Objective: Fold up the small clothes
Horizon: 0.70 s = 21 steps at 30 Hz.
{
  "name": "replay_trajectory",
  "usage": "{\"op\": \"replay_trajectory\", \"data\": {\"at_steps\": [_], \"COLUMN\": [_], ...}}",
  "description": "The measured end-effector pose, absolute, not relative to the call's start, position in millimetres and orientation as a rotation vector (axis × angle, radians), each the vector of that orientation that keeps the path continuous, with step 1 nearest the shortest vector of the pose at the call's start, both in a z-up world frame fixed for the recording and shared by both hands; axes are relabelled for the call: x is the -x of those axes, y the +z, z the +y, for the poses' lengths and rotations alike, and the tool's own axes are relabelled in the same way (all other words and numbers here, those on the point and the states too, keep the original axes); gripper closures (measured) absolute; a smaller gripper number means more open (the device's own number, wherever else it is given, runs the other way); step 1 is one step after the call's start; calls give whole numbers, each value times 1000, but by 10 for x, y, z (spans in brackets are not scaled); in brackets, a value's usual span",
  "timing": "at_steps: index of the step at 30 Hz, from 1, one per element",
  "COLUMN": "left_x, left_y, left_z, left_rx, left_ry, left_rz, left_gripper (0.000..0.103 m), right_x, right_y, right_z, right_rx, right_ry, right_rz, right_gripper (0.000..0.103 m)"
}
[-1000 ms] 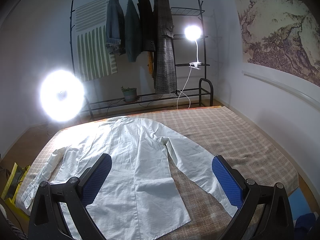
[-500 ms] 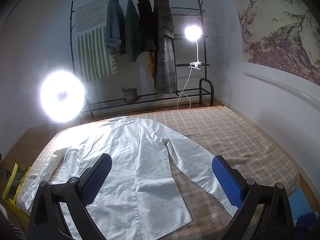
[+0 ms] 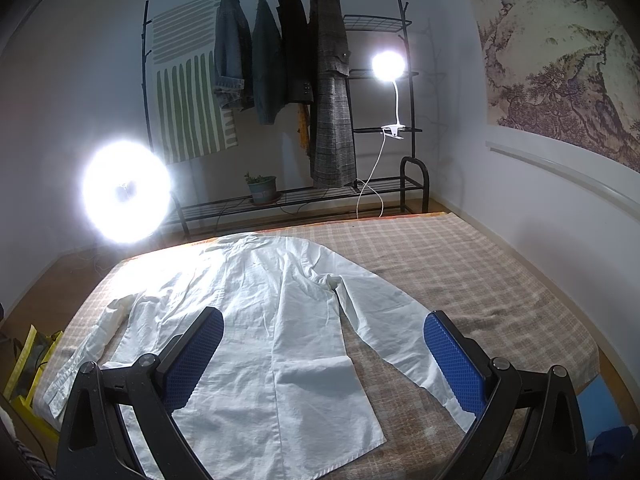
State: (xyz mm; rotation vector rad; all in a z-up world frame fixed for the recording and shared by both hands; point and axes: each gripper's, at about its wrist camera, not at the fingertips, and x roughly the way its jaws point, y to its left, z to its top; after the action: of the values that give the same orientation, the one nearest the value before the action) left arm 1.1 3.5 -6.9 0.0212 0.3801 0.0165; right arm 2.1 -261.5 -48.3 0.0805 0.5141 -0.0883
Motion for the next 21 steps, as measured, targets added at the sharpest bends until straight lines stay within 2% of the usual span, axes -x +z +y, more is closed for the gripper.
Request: {"op": "replay_trajectory", "data": {"at_steps": [10, 21], "left_x": [-38, -259], "left_y": [-218, -431], "left_z": [88, 525], "left_rx": [-20, -23], "left_ry": [44, 85], "left_rz": [393, 478], "left_gripper": [0, 0], "right_x": [-58, -160], "right_y": [-462, -409], "right_z": [-2508, -2277], "right_rx": [-79, -64], "right_ry": [-72, -54], "right_rz": [508, 509], "right_gripper": [2, 2]}}
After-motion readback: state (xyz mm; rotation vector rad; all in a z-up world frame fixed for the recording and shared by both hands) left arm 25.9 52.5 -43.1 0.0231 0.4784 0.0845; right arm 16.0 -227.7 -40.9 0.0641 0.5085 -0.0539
